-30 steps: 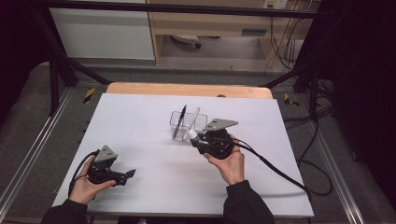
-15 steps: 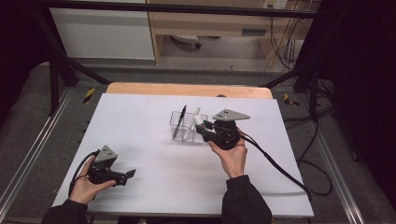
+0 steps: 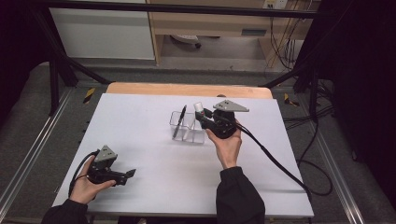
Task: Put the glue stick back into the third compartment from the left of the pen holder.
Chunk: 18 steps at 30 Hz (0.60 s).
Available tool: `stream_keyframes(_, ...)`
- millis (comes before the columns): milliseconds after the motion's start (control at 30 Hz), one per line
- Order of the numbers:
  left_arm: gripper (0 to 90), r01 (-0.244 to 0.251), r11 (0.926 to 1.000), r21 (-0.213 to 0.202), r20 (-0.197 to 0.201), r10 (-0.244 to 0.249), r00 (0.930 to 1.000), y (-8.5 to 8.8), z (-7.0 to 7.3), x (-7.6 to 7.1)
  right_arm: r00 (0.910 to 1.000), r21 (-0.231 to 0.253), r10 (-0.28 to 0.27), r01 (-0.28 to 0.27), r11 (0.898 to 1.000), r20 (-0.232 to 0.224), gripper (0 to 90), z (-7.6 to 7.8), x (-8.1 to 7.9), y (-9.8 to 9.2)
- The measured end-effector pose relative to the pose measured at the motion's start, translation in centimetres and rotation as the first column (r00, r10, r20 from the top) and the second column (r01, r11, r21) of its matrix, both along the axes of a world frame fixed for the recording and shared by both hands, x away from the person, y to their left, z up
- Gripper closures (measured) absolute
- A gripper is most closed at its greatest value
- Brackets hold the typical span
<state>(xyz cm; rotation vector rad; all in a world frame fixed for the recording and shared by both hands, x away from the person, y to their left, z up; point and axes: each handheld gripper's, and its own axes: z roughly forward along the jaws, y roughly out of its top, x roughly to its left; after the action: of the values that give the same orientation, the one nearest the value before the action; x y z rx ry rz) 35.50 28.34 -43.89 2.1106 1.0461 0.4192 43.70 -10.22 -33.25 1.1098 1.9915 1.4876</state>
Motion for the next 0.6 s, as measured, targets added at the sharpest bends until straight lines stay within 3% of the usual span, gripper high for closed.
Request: stream_keyframes(600,3.2,0.0,1.0,-0.001,-0.002,0.0,1.0,0.1,-0.1,0.1,0.9997,0.022,-0.009,0.009,1.0,0.024,66.1,-3.1,3.7,1.1)
